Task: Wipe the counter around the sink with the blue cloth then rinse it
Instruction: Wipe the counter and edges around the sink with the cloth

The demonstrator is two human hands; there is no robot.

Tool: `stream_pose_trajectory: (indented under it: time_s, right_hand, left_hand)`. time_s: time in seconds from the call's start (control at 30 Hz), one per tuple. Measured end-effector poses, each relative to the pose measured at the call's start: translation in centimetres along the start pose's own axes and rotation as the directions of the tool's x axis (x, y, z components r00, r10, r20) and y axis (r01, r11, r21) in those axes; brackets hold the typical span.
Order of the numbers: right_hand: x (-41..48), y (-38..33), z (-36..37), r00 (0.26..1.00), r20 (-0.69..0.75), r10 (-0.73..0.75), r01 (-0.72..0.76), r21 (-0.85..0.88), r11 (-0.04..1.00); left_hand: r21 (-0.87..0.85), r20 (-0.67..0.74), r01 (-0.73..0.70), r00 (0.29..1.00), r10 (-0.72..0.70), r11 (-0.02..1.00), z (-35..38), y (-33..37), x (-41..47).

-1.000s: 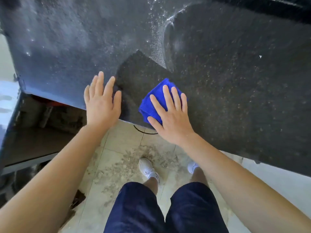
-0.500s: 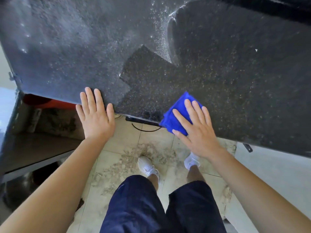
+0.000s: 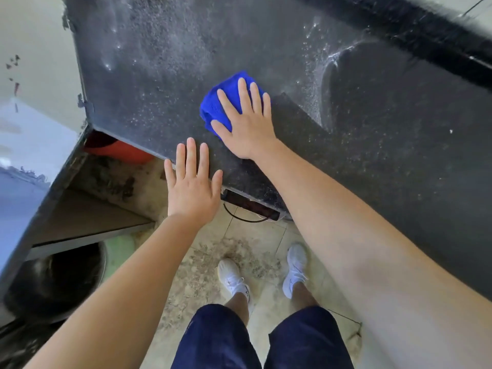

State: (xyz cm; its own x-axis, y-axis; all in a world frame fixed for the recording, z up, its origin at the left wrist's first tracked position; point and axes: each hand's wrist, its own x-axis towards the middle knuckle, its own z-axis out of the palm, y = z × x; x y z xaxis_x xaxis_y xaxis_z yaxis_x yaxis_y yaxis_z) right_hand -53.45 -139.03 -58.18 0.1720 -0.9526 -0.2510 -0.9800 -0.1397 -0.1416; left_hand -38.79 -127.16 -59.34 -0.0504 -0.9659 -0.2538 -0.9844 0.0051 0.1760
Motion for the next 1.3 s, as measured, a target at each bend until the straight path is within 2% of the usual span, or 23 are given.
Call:
stream_pose_trajectory:
  time_s: [0.1,0.23,0.33,0.43,0.6,0.87,1.0,1.13,1.23,1.3]
  right_hand:
    - [0.0,-0.5,0.4,0.999,-0.033,-0.024,0.024,0.005,1.0]
    - [-8.3,4.0,1.9,0.988,-0.04,-0.15,0.15,-0.002,0.989]
    - [-16.4,7.9,2.9,0.996,-0.008,-0.09,0.09,0.03,0.996]
    - [-19.0,9.5,3.3,0.998,0.041,-0.045,0.043,0.026,0.999]
    - [-12.7,9.2,1.8,0.997,0.041,-0.06,0.058,0.05,0.997]
    - [10.0,7.9,-3.5,1.0,0.013,0.006,-0.007,0.063,0.998]
    - [17.4,8.2,-5.4,1.0,0.006,0.012,-0.013,0.054,0.998]
    - [15.6,7.6,-4.4,0.999,-0.049,0.006,-0.002,0.067,0.998]
    - [6.7,9.1,-1.7,0.984,-0.115,-0.135,0.143,0.063,0.988]
    - [-0.7,11.6,0.0,0.976,-0.115,-0.184,0.191,0.051,0.98]
  left_hand:
    - [-0.023,-0.007,-0.002,1.0,0.001,1.0,-0.1,-0.1,0.1]
    - [-0.022,-0.024,-0.016,1.0,0.016,1.0,0.2,-0.4,0.0]
    - [-0.027,-0.051,-0.041,0.998,0.04,0.999,0.4,-0.6,0.0]
    - [-0.015,-0.042,-0.043,0.998,0.043,0.999,0.4,-0.6,0.1]
    - [-0.002,-0.063,-0.037,0.997,0.037,0.999,0.0,-0.5,0.3]
    - [0.046,-0.082,0.016,0.997,-0.012,0.999,-0.9,0.0,0.7]
    - [0.064,-0.071,0.032,0.997,-0.027,0.997,-1.1,0.2,0.7]
    - [0.069,-0.13,0.043,0.991,-0.034,0.997,-1.3,0.2,1.2]
    - [0.025,-0.272,0.039,0.962,-0.03,0.999,-2.2,0.7,3.0]
    - [0.005,-0.3,0.024,0.954,-0.021,1.0,-3.0,1.8,5.2]
